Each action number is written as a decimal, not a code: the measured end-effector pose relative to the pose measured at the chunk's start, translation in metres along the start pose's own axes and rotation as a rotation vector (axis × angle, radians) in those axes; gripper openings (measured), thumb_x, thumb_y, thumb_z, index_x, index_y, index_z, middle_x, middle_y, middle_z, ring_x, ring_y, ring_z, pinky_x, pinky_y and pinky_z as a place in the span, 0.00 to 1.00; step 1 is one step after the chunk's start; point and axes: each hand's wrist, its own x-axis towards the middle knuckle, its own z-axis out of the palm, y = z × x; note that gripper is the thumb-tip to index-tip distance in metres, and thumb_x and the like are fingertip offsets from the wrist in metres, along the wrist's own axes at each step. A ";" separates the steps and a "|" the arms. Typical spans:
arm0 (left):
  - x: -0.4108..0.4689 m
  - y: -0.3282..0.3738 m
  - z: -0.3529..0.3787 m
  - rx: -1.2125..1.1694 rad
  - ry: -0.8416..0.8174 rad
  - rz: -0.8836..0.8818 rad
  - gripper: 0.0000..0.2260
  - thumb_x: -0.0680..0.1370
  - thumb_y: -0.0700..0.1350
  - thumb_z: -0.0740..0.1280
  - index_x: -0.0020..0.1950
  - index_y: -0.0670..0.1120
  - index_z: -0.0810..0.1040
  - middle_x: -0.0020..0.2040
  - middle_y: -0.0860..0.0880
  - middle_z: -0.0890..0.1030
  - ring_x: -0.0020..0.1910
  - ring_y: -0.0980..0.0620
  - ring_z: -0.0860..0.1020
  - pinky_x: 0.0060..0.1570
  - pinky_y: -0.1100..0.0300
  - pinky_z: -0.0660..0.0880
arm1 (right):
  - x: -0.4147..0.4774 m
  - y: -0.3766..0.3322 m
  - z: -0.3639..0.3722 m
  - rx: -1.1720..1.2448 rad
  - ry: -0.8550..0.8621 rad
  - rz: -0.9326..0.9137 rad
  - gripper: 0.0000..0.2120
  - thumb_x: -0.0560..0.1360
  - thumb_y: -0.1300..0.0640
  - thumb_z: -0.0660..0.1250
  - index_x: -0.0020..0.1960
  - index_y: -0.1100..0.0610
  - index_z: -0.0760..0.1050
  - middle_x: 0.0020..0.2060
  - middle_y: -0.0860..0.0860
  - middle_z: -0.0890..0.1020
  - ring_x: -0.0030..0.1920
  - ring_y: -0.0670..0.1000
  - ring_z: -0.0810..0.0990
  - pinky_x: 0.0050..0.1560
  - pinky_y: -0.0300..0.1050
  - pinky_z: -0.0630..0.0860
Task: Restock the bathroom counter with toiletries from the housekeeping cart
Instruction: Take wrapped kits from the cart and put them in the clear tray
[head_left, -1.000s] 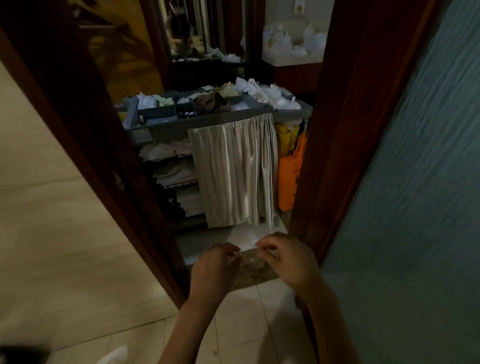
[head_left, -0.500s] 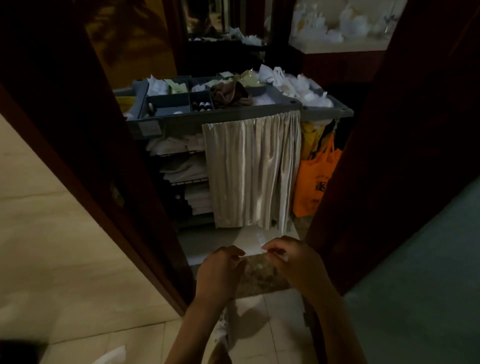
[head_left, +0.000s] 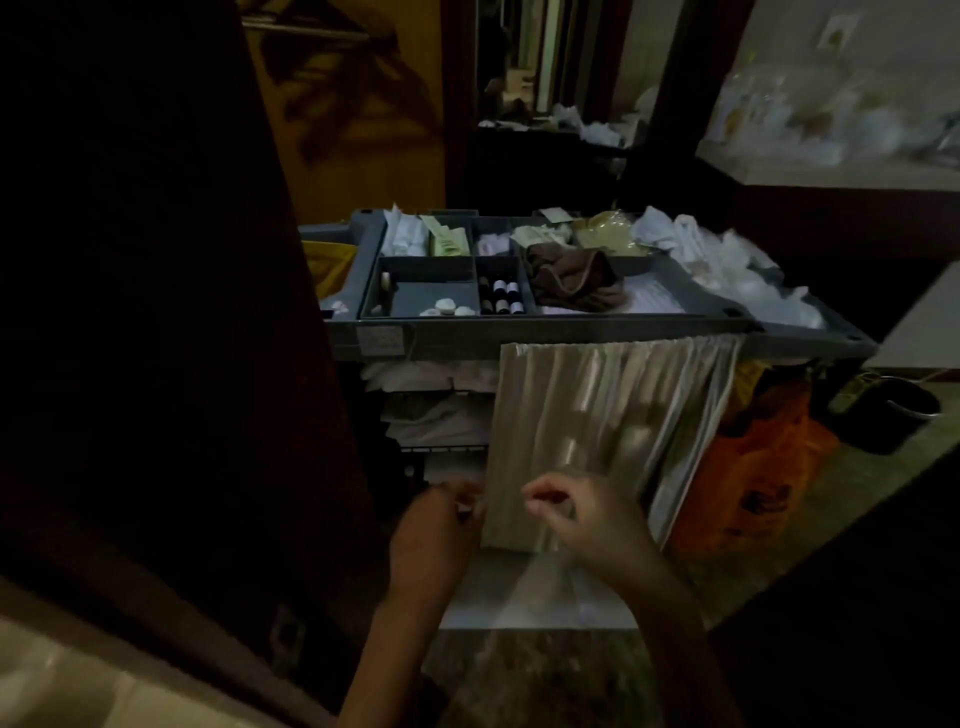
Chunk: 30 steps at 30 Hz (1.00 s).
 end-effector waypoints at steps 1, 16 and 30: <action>0.010 -0.005 -0.002 -0.032 0.003 -0.031 0.09 0.79 0.47 0.66 0.58 0.50 0.79 0.52 0.52 0.82 0.49 0.58 0.80 0.47 0.66 0.75 | 0.013 -0.003 0.004 0.003 -0.011 -0.015 0.09 0.78 0.49 0.64 0.58 0.45 0.77 0.51 0.42 0.80 0.51 0.39 0.76 0.54 0.36 0.73; 0.134 -0.035 -0.007 0.111 0.254 -0.157 0.08 0.78 0.49 0.66 0.56 0.53 0.79 0.51 0.57 0.79 0.49 0.62 0.77 0.48 0.66 0.74 | 0.207 -0.011 0.027 0.024 -0.249 -0.222 0.10 0.78 0.51 0.65 0.58 0.47 0.78 0.52 0.43 0.78 0.51 0.41 0.76 0.53 0.37 0.74; 0.333 0.036 0.019 0.058 0.430 -0.212 0.10 0.78 0.48 0.66 0.59 0.52 0.78 0.53 0.57 0.80 0.51 0.61 0.78 0.51 0.60 0.78 | 0.423 0.058 -0.050 0.026 -0.230 -0.360 0.09 0.77 0.50 0.67 0.56 0.46 0.80 0.50 0.43 0.80 0.50 0.44 0.78 0.50 0.40 0.75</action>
